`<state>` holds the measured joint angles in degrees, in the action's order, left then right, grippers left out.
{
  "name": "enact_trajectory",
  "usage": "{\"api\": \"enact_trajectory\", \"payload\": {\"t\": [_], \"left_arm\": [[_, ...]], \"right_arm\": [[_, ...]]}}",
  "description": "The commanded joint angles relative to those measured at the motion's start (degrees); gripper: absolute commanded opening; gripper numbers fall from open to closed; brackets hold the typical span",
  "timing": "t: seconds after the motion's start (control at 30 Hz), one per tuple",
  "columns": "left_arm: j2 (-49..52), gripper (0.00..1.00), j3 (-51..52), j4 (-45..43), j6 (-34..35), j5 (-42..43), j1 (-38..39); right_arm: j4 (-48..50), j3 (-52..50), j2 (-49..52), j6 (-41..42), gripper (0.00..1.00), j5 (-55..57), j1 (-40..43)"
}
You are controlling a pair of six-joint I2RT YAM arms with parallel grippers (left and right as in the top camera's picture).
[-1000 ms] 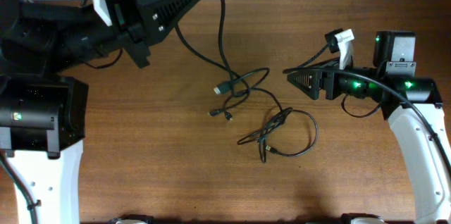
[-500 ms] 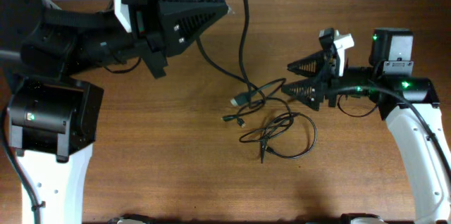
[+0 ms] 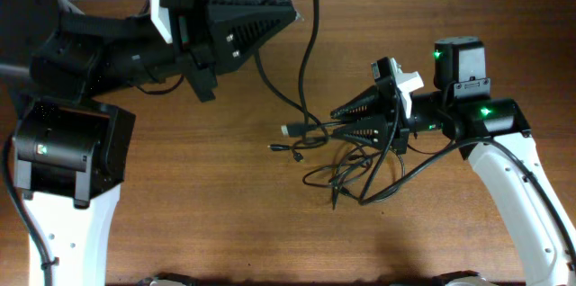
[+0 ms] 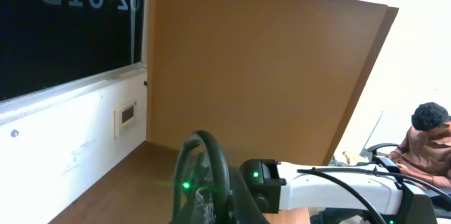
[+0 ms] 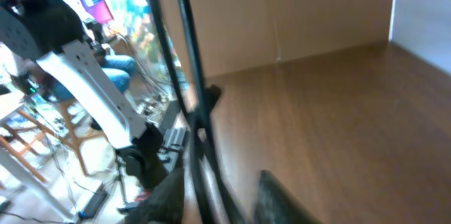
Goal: Untangle cables
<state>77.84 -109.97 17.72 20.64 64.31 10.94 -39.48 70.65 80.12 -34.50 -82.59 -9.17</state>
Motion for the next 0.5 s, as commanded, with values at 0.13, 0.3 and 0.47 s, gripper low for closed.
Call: {"api": "enact_trajectory", "payload": {"t": [0.13,0.3,0.47], "left_arm": [[-0.31,0.0,-0.87,-0.48,0.52,-0.42,0.15],[-0.28,0.0,-0.85,7.04,-5.11,-10.19,0.13],[-0.22,0.0,-0.85,24.15,-9.22,-39.67,0.15]], "right_arm": [[-0.04,0.42,0.28,3.72,0.04,0.61,-0.09],[1.05,0.46,-0.57,7.67,0.04,-6.34,2.93],[0.94,0.5,-2.8,11.3,0.04,-6.36,10.4]]}}
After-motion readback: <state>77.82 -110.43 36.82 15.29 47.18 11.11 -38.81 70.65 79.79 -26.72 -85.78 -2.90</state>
